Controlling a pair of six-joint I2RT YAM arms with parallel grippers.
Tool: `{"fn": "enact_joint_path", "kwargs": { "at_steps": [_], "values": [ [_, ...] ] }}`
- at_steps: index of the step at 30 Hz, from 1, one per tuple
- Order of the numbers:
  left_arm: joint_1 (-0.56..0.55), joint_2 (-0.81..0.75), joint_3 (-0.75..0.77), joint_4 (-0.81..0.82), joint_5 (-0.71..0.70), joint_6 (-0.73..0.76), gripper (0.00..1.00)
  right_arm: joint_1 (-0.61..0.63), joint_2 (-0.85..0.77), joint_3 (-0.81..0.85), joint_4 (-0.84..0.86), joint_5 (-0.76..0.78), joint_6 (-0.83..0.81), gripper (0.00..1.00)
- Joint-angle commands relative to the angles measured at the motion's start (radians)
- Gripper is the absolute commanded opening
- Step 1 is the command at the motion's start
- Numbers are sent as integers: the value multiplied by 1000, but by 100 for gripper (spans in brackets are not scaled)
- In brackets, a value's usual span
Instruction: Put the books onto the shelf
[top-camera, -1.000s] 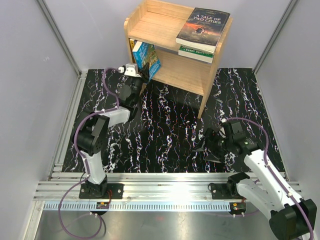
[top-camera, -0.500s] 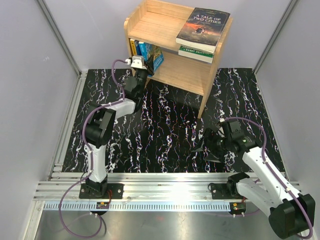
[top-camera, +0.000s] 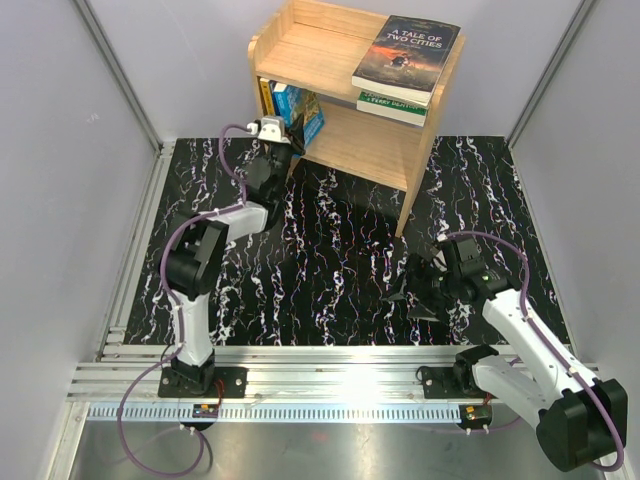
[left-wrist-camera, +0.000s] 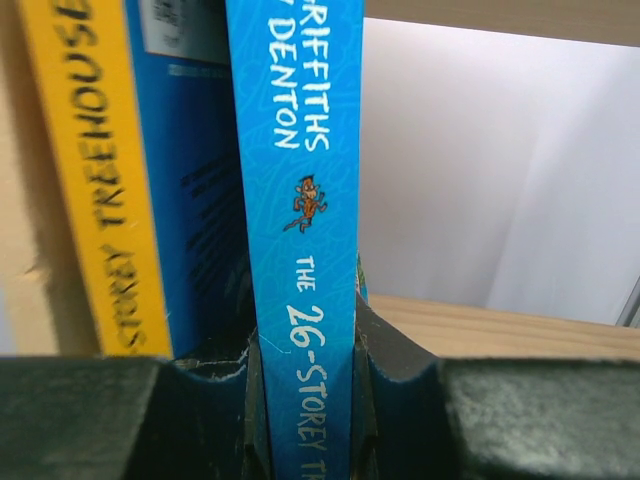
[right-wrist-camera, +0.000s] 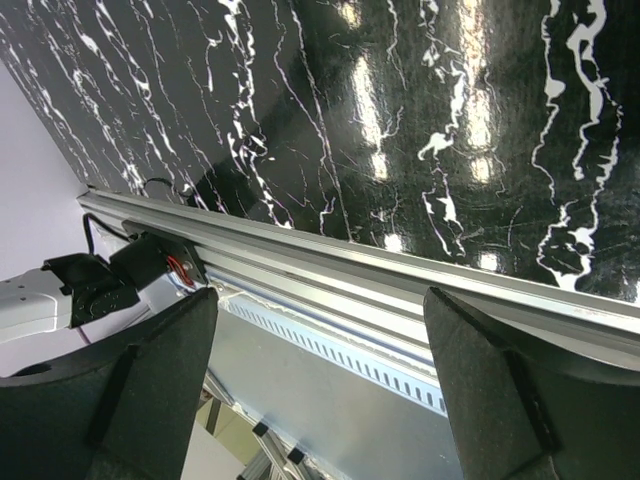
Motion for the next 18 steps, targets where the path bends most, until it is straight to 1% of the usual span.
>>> {"fn": "enact_joint_path", "kwargs": {
  "at_steps": [1,5,8,12,14,17,18],
  "values": [
    [6,-108,-60,143,-27,-1,25,4,4,35,54,-21,-9,90],
    [9,-136,-98,132,-24,-7,28,4,1,21,74,-31,2,90],
    [13,-152,-106,104,-10,-14,34,5,-2,15,82,-35,5,90],
    [15,-146,-82,58,19,-23,45,4,-6,7,94,-38,9,90],
    [15,-136,-59,35,23,-29,54,4,-3,6,95,-41,9,90],
    [15,-125,-48,23,25,-37,59,4,3,11,86,-44,0,90],
    [15,-128,-49,23,25,-40,59,4,3,12,83,-44,-6,91]
  ]
}}
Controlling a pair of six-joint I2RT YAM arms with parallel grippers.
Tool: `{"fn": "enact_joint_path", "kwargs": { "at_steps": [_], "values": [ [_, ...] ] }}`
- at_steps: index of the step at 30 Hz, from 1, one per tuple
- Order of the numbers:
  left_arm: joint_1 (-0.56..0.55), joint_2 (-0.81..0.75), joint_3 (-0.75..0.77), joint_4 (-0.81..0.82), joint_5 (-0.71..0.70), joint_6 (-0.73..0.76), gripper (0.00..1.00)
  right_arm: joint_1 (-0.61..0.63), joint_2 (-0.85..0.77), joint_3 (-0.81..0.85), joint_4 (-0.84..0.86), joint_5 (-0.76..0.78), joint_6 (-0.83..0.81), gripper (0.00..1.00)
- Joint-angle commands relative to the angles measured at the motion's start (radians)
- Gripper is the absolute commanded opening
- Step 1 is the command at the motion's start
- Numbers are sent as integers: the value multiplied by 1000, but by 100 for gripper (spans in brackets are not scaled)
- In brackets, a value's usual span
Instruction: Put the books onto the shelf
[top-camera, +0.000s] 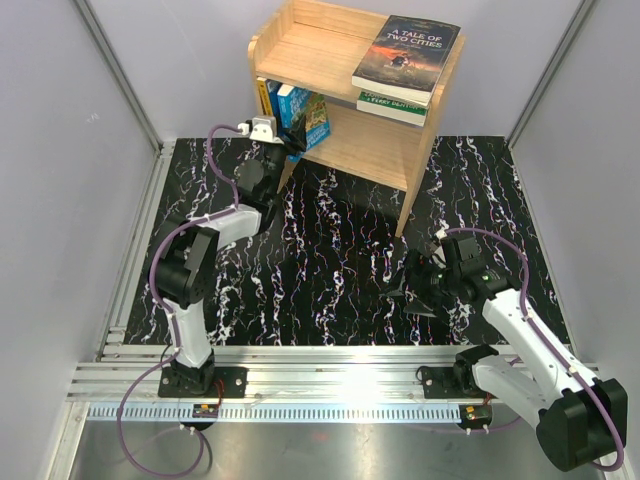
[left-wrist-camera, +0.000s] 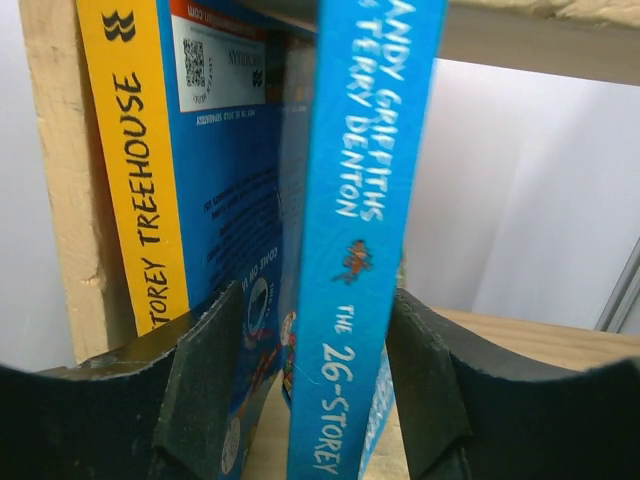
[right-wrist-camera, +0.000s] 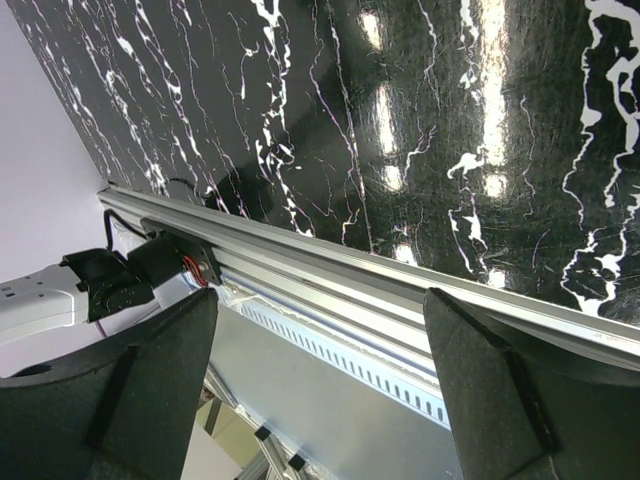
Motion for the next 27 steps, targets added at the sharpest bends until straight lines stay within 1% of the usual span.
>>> {"fn": "enact_joint_path", "kwargs": {
  "at_steps": [1,7,8,11,12,15,19,27],
  "values": [
    [6,-25,40,38,14,-17,60,4,1,14,13,-18,-12,90],
    [5,-76,-13,36,7,-47,59,4,-14,12,8,-15,-21,91],
    [5,-84,-19,35,8,-49,51,4,-14,12,6,-15,-27,91],
    [5,-105,-40,22,25,-54,33,5,-20,8,6,-16,-33,91],
    [5,-107,-43,18,30,-54,21,4,-22,5,11,-18,-35,91],
    [0,-102,-36,2,42,-49,5,5,-20,-3,13,-22,-46,91],
    [-5,-79,3,-13,40,-35,0,4,-14,-3,6,-22,-60,91],
    [-6,20,174,-62,11,-9,0,4,0,9,-4,-10,-75,91]
  ]
}}
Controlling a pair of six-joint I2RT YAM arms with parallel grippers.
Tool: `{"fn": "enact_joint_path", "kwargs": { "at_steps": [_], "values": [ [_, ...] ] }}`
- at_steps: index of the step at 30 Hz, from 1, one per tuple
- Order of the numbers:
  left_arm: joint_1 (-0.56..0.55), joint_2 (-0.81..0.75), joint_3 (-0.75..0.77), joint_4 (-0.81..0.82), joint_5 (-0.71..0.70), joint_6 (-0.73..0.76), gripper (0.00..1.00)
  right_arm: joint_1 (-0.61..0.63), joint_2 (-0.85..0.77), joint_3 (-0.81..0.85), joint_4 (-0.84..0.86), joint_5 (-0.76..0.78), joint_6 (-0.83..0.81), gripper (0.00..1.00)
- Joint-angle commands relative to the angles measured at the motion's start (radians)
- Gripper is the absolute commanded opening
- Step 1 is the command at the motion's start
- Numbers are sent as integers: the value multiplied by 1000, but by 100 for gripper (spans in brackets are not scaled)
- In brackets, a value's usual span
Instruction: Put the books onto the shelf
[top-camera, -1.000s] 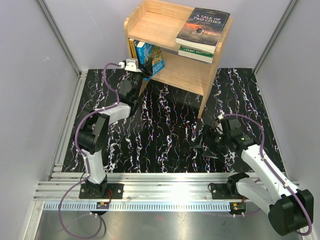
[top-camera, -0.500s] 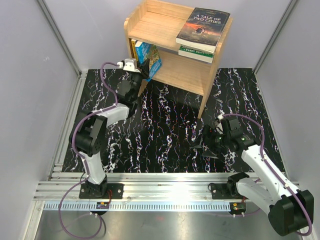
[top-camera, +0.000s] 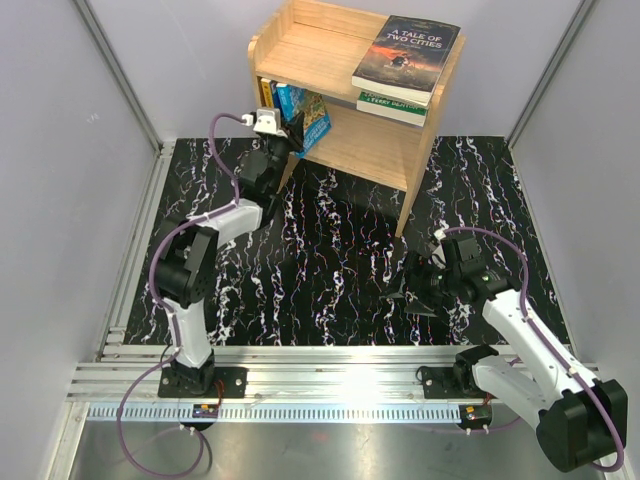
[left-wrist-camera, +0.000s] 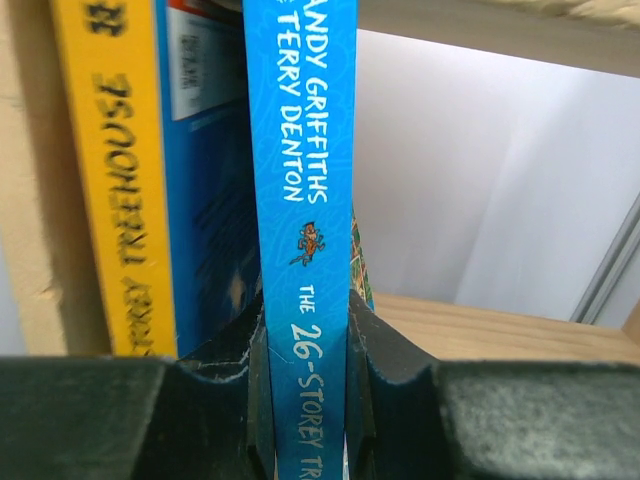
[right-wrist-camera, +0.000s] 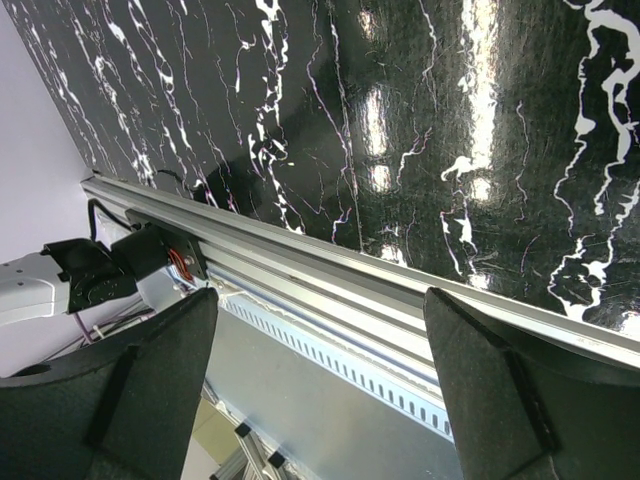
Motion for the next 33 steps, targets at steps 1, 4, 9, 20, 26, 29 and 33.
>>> {"fn": "enact_joint_path", "kwargs": {
  "at_steps": [1,4,9,20,26,29,33],
  "values": [
    [-2,34,135,48,-8,37,0,5,6,15,-2,-5,-28,91],
    [-2,54,170,35,-23,53,6,4,13,21,-3,1,-31,91],
    [-1,48,149,57,-47,69,29,4,13,19,6,6,-22,91],
    [-1,-51,25,74,-52,21,87,5,10,-2,35,-9,-5,91],
    [-12,-129,-55,74,-49,-8,89,4,-9,-5,34,-15,0,91],
    [-13,-181,-106,65,-61,-6,89,4,-22,-11,37,-20,3,91],
    [-13,-268,-179,29,-80,3,90,5,-49,-22,41,-25,15,91]
  ]
}}
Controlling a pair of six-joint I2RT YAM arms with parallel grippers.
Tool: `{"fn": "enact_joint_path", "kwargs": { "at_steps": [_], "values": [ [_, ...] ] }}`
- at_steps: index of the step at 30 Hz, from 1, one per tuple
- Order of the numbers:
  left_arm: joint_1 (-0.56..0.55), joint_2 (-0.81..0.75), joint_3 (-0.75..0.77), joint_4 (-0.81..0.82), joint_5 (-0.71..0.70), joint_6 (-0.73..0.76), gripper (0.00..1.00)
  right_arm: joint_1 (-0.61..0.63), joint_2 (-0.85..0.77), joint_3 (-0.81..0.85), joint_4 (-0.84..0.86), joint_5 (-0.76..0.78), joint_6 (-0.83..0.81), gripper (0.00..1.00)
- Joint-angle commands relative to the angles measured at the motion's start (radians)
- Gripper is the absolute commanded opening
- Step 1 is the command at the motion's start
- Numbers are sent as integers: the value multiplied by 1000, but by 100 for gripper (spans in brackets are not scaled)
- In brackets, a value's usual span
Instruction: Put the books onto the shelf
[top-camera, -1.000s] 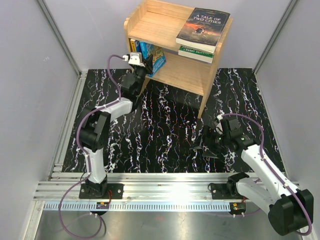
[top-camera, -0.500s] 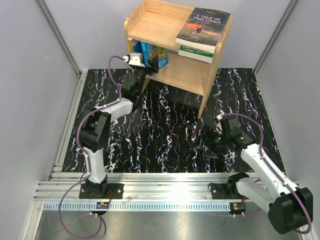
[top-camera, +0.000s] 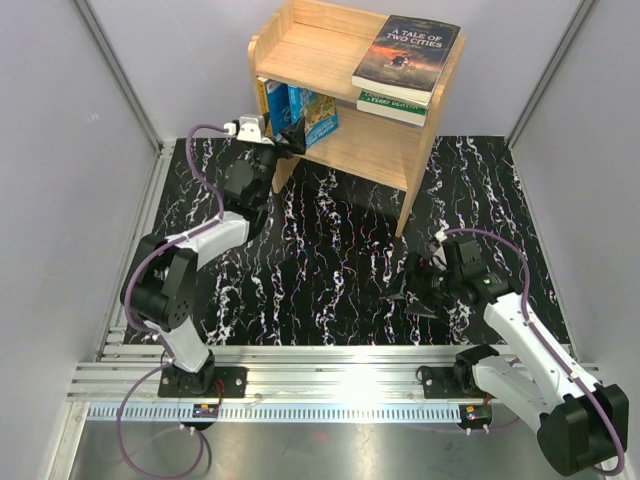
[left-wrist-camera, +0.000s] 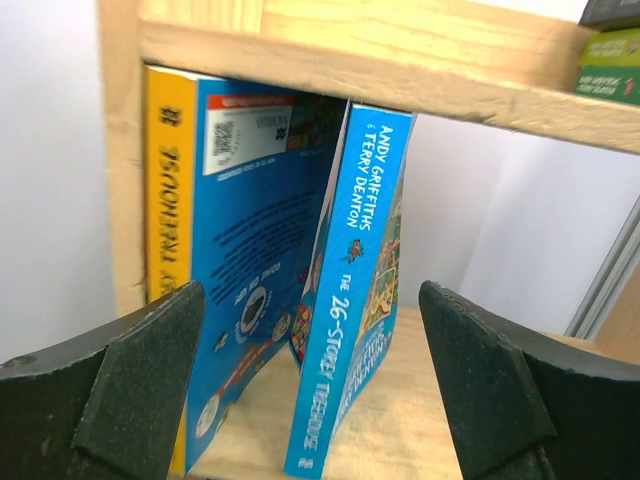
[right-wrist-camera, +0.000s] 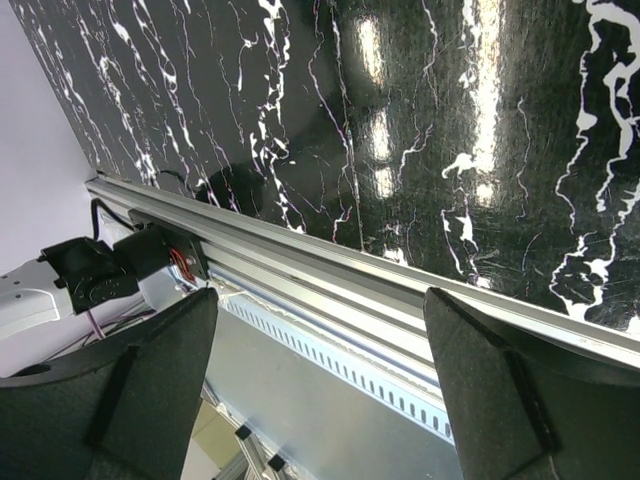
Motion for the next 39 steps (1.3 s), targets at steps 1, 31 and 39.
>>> {"fn": "enact_joint_path", "kwargs": {
  "at_steps": [1,31,39],
  "values": [
    [-4,-110,-51,27,-37,1,90,5,-38,-13,38,-25,14,91],
    [-1,-1115,-482,-1344,-550,-96,99,5,-291,640,-298,206,-84,95],
    [31,-1190,-822,-961,-661,117,99,4,-457,577,-373,397,5,99]
  ]
}}
